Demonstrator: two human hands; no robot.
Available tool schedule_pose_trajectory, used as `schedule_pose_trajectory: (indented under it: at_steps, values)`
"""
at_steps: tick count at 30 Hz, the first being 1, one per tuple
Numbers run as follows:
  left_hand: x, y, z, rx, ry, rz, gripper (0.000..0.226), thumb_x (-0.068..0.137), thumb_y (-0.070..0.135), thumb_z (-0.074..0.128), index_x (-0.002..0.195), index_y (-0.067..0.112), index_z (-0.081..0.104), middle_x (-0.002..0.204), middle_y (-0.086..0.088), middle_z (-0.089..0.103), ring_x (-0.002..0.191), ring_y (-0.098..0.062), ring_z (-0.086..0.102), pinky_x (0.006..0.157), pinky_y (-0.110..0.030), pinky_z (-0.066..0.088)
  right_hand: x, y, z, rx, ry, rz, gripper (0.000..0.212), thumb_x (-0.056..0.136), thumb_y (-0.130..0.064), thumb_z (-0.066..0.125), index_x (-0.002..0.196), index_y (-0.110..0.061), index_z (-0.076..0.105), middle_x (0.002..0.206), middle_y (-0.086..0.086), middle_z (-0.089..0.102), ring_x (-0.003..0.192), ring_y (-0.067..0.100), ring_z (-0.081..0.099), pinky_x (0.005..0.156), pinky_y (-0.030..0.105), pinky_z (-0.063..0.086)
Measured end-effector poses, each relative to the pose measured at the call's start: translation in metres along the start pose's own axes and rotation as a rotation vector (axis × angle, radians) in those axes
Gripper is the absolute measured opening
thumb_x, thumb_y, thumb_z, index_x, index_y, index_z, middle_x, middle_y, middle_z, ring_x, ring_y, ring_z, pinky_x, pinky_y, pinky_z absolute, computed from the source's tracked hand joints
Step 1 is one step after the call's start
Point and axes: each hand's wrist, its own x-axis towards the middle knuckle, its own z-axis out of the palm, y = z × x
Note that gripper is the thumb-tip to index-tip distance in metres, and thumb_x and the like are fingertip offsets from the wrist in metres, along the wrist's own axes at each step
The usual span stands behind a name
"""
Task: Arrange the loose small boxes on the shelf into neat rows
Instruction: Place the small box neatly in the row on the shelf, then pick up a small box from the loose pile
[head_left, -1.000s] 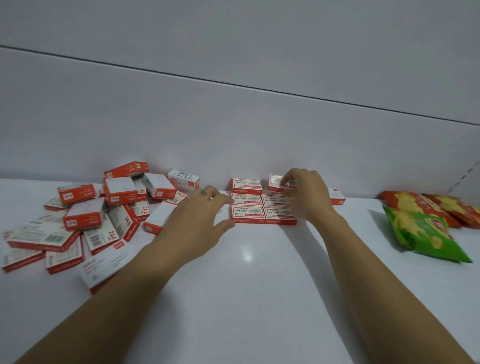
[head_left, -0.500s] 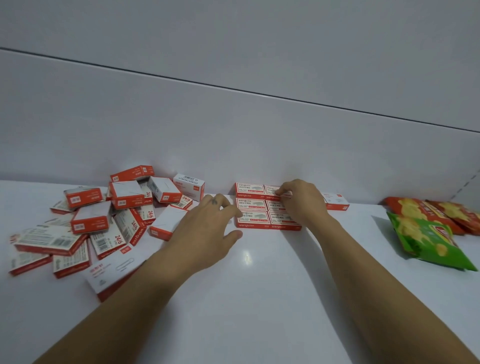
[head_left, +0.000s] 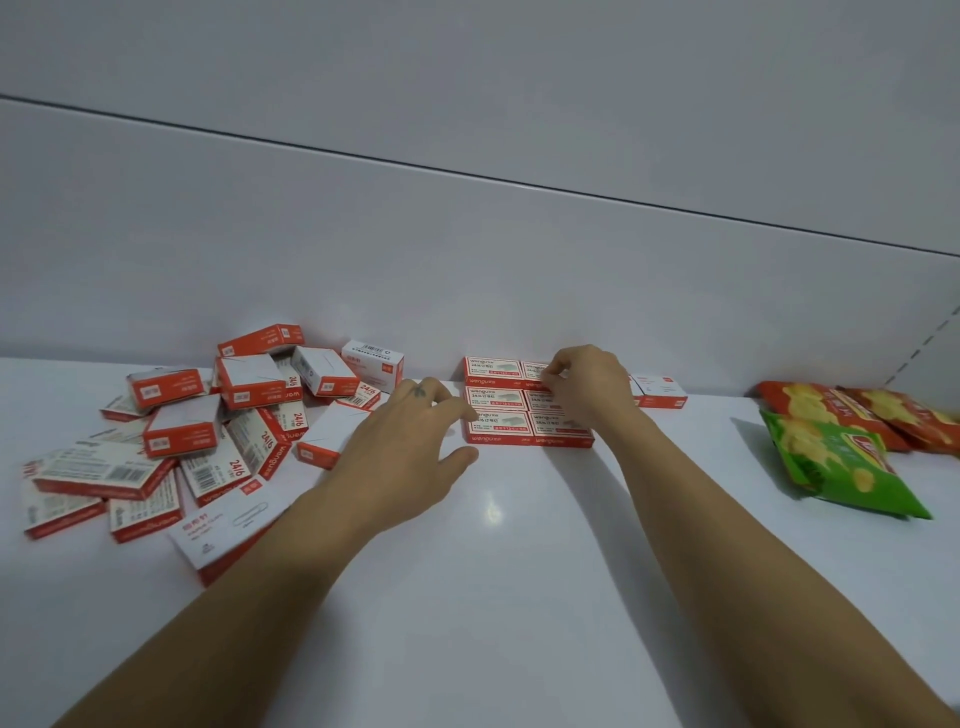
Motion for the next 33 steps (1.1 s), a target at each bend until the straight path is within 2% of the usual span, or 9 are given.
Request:
schedule_pose_trajectory:
  at_steps: [6, 13, 20, 23, 25, 28, 33]
  values:
    - [-0.001, 0.001, 0.002, 0.002, 0.011, 0.020, 0.040, 0.091, 0.046, 0.053, 0.130, 0.036, 0.048, 0.134, 0.010, 0.042, 0.126, -0.010, 0.033, 0.100, -0.034, 0.041, -0.001, 0.001, -0.001, 0.022, 0.002, -0.004, 0.018, 0.093, -0.025, 0.059, 0.102, -0.016, 0.072, 0.109, 0.004, 0.067, 0.085, 0.018, 0.057, 0.076, 0.031, 0.049]
    - [0.002, -0.001, 0.002, 0.017, 0.004, 0.011, 0.040, 0.091, 0.046, 0.053, 0.129, 0.036, 0.047, 0.136, 0.010, 0.041, 0.128, -0.011, 0.033, 0.101, -0.034, 0.040, -0.004, -0.002, -0.002, 0.066, 0.002, 0.002, 0.019, 0.093, -0.023, 0.059, 0.100, -0.012, 0.073, 0.104, 0.007, 0.068, 0.077, 0.022, 0.062, 0.080, 0.039, 0.055]
    - [0.002, -0.009, 0.000, 0.071, 0.024, -0.012, 0.042, 0.091, 0.045, 0.053, 0.131, 0.035, 0.047, 0.137, 0.008, 0.042, 0.130, -0.013, 0.031, 0.102, -0.036, 0.038, -0.006, -0.003, -0.006, 0.013, -0.031, -0.021, 0.019, 0.094, -0.023, 0.056, 0.102, -0.016, 0.071, 0.109, 0.004, 0.066, 0.079, 0.023, 0.062, 0.080, 0.039, 0.055]
    - [0.002, -0.011, -0.005, 0.100, 0.044, -0.009, 0.043, 0.091, 0.045, 0.052, 0.132, 0.033, 0.047, 0.138, 0.007, 0.043, 0.132, -0.015, 0.031, 0.104, -0.037, 0.036, -0.012, -0.007, -0.011, -0.171, -0.035, -0.054, 0.024, 0.093, -0.032, 0.052, 0.109, -0.025, 0.069, 0.113, 0.000, 0.064, 0.092, 0.023, 0.063, 0.079, 0.033, 0.051]
    - [0.000, -0.013, -0.009, 0.120, 0.073, -0.007, 0.044, 0.092, 0.045, 0.052, 0.133, 0.032, 0.046, 0.139, 0.007, 0.043, 0.130, -0.014, 0.032, 0.103, -0.035, 0.034, -0.017, -0.010, -0.014, -0.255, -0.020, -0.096, 0.033, 0.092, -0.040, 0.054, 0.122, -0.028, 0.062, 0.121, 0.000, 0.059, 0.105, 0.023, 0.058, 0.085, 0.036, 0.045]
    - [-0.002, -0.017, -0.017, 0.136, 0.126, -0.024, 0.044, 0.092, 0.046, 0.051, 0.133, 0.031, 0.045, 0.138, 0.008, 0.044, 0.129, -0.014, 0.034, 0.102, -0.035, 0.034, -0.028, -0.018, -0.016, -0.250, -0.008, -0.204, 0.049, 0.089, -0.045, 0.058, 0.135, -0.029, 0.050, 0.133, 0.000, 0.053, 0.116, 0.023, 0.052, 0.095, 0.037, 0.039]
    - [-0.009, -0.027, -0.031, 0.153, 0.171, -0.078, 0.047, 0.088, 0.049, 0.055, 0.130, 0.031, 0.047, 0.136, 0.008, 0.048, 0.125, -0.016, 0.038, 0.101, -0.035, 0.032, -0.049, -0.043, -0.018, -0.177, -0.022, -0.374, 0.054, 0.088, -0.045, 0.059, 0.139, -0.032, 0.044, 0.141, -0.003, 0.047, 0.126, 0.021, 0.043, 0.100, 0.036, 0.034]
